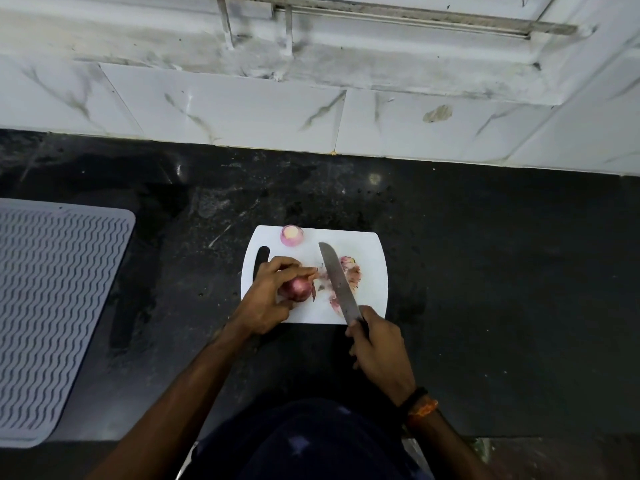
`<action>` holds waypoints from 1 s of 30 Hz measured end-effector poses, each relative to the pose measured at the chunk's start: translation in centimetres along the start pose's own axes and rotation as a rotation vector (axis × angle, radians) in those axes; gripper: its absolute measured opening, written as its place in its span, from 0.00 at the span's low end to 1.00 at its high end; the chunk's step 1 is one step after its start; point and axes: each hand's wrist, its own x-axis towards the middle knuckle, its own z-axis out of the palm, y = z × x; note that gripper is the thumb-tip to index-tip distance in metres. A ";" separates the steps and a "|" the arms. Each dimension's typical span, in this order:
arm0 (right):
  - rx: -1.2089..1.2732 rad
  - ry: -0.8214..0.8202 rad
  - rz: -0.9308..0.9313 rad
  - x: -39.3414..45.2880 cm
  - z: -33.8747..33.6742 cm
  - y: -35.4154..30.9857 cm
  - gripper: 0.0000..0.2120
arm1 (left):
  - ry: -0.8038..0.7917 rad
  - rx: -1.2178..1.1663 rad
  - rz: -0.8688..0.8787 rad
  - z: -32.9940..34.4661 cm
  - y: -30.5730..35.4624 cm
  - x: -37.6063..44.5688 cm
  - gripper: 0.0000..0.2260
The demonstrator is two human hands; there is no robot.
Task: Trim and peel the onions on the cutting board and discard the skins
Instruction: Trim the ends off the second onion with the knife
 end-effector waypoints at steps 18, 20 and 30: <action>-0.072 0.018 -0.015 0.2 1.4 -3.7 0.04 | 0.188 0.007 -0.028 1.6 1.6 -1.4 0.28; -0.098 -0.005 0.004 0.2 1.7 -3.4 0.06 | 0.189 0.013 -0.019 1.7 1.7 -1.5 0.24; -0.164 0.006 0.027 0.6 1.5 -3.4 0.07 | 0.159 0.017 0.033 1.4 0.9 -1.4 0.25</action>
